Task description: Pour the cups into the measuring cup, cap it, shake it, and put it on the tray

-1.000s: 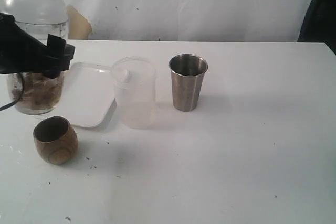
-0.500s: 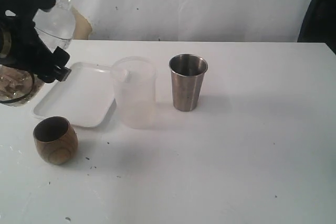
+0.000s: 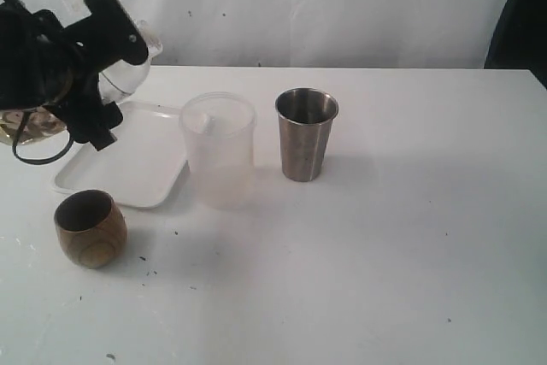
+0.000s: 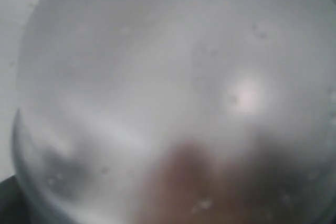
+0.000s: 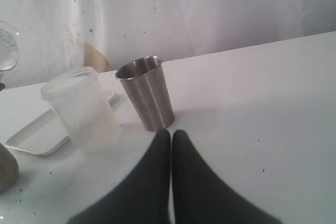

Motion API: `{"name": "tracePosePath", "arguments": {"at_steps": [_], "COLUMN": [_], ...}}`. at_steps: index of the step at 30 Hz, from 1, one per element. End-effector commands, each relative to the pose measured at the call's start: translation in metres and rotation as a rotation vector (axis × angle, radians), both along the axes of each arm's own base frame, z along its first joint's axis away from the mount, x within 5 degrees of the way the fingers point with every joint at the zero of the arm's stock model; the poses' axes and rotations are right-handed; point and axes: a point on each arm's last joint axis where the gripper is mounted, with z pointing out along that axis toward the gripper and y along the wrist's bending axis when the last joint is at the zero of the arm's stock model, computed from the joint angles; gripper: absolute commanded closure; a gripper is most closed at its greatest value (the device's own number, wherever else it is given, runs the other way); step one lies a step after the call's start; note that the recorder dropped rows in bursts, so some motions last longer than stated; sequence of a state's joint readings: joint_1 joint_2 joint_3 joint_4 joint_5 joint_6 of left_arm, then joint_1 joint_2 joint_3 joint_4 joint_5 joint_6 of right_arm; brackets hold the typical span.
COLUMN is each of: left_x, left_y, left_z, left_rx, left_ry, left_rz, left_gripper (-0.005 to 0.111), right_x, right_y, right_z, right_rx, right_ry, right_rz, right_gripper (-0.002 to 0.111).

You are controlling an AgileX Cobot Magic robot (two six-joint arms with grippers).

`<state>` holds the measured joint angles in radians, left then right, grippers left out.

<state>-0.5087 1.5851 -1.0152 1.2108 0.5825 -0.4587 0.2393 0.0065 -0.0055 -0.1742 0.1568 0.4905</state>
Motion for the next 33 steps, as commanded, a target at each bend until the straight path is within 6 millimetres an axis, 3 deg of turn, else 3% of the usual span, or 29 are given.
{"name": "tracePosePath", "arguments": {"at_steps": [1,15,33], "left_x": [0.007,0.009,0.014], "left_y": [-0.004,-0.014,-0.027], "left_z": [0.002,0.003,-0.012], "left_rx": [0.119,0.291,0.546], "left_ry": [-0.036,-0.080,-0.123], "left_rz": [-0.084,-0.201,-0.213], "left_gripper": [0.107,0.107,0.107], "right_x": [0.000,0.000,0.000], "right_y": [0.000,0.000,0.000], "right_z": [-0.001,0.000,0.000], "right_rx": [0.003,0.004,0.004], "right_ry": [-0.008,-0.014,-0.014], "right_rz": [0.003,0.004,0.004], "right_gripper": [0.108,0.108,0.108]}}
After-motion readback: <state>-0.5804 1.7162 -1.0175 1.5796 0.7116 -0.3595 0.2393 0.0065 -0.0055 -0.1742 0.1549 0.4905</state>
